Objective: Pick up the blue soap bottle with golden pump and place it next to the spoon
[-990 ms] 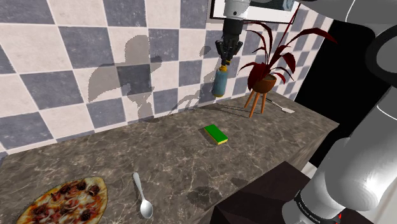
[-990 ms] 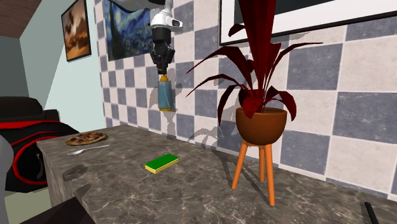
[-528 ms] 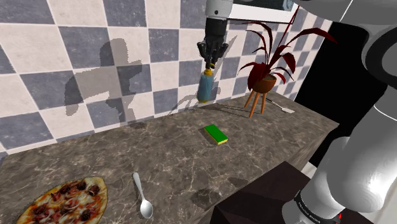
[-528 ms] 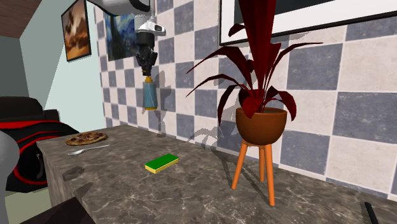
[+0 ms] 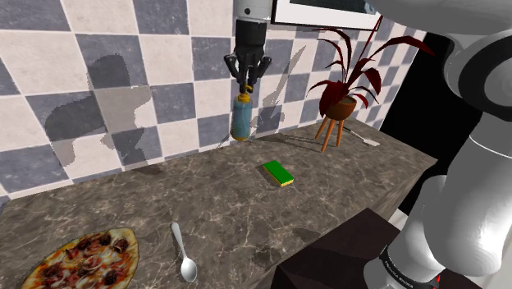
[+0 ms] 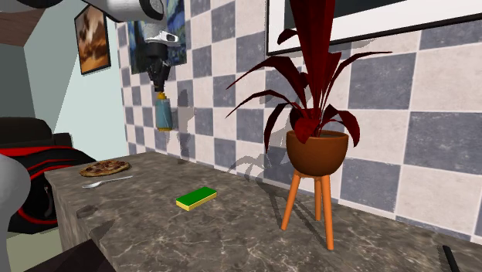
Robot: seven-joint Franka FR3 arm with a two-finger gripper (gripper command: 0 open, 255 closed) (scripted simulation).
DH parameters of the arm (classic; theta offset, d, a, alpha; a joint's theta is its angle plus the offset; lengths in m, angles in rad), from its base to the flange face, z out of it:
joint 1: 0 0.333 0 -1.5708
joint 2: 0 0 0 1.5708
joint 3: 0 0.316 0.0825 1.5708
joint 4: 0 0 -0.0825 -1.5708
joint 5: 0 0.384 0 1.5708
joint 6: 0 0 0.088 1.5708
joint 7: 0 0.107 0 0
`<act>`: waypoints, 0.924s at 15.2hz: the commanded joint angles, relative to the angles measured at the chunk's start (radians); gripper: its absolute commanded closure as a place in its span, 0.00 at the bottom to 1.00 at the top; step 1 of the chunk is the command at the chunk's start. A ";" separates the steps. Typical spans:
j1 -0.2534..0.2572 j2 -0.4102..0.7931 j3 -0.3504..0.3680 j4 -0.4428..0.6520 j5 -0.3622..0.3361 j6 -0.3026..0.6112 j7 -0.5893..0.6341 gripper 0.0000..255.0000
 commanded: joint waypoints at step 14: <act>0.193 0.316 0.110 0.411 -0.050 -0.092 0.286 1.00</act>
